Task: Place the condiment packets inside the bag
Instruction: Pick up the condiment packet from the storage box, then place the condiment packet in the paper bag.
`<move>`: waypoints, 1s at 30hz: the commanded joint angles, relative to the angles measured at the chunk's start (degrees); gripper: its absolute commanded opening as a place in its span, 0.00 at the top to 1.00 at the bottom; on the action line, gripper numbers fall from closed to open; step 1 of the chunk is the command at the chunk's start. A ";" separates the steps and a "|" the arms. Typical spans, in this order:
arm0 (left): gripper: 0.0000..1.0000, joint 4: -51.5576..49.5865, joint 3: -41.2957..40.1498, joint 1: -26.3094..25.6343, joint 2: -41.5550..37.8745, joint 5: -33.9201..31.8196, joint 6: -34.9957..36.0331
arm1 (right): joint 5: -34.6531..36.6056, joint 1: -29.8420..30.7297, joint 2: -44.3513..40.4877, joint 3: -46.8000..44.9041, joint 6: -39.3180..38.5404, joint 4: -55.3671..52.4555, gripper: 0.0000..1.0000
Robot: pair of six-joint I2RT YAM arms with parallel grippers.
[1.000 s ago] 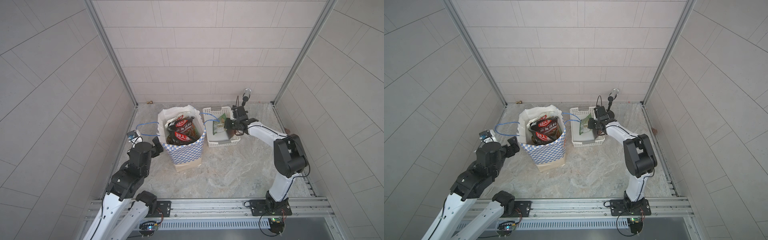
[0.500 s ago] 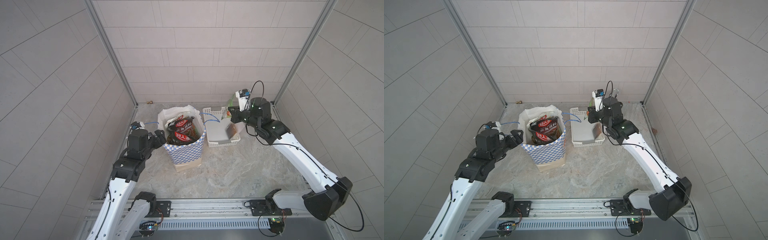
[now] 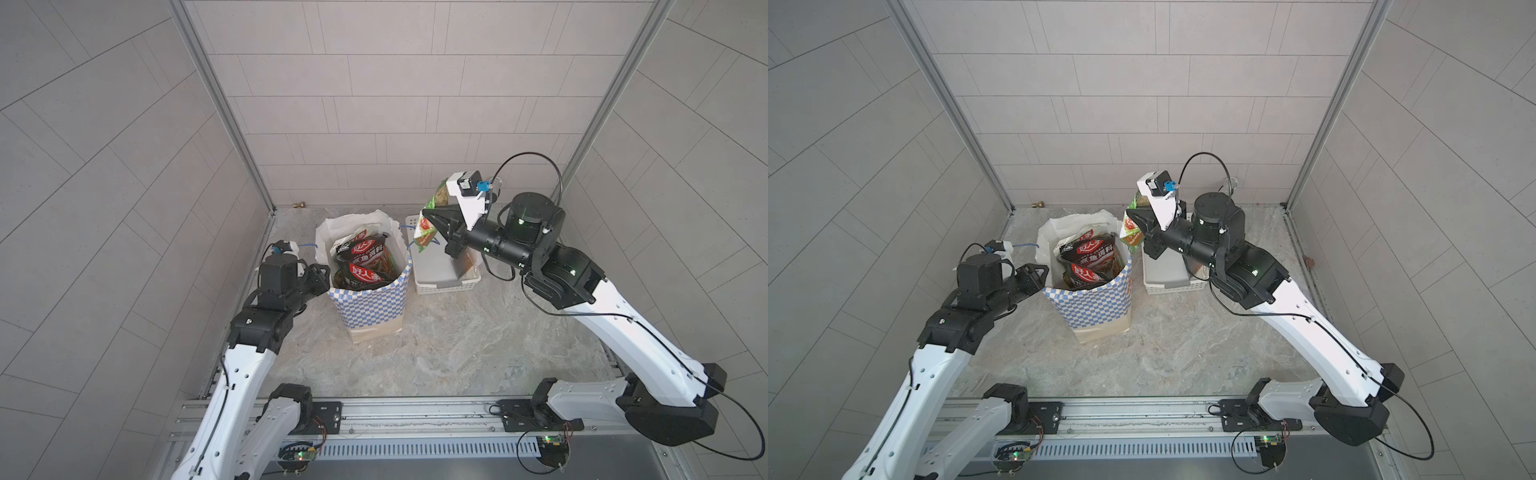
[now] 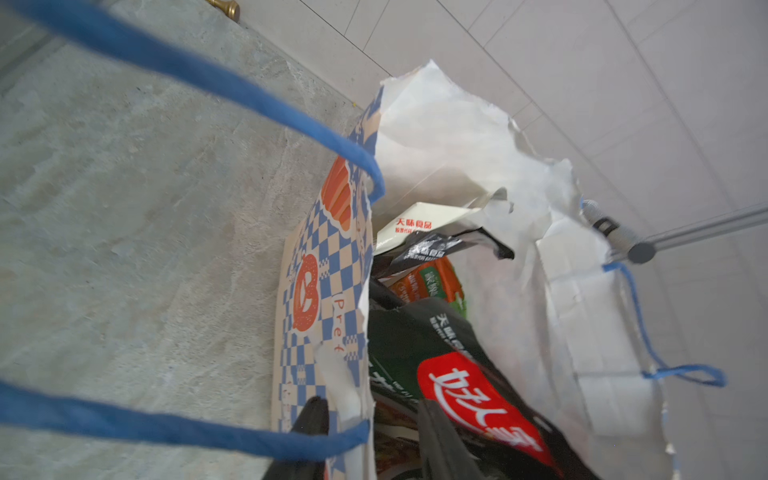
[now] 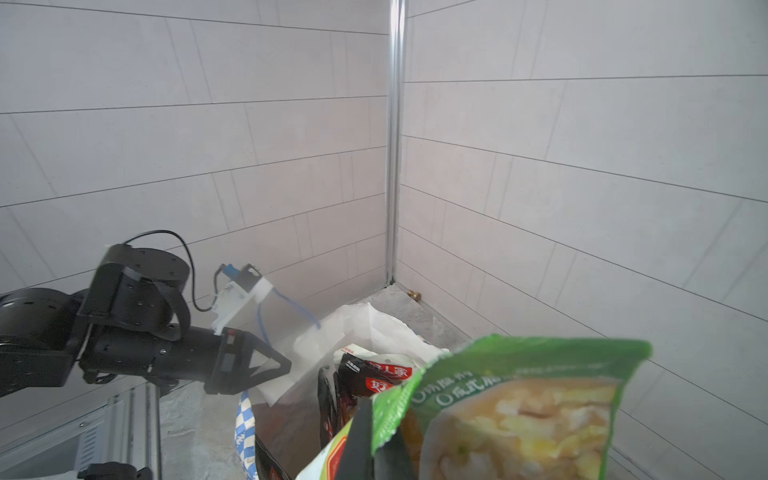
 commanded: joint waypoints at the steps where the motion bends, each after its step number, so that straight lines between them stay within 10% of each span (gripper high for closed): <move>1: 0.70 -0.05 -1.00 0.29 -0.52 0.51 2.08 | -10.66 0.43 4.22 2.84 -0.90 -1.01 1.00; 14: 1.00 0.90 -2.59 -0.30 -1.74 1.54 3.21 | -17.38 -3.38 24.29 17.28 -2.93 -11.92 1.00; 30: 1.00 1.36 -3.10 -0.61 -0.56 2.83 3.45 | -3.40 -9.98 31.22 22.83 -5.90 -31.17 1.00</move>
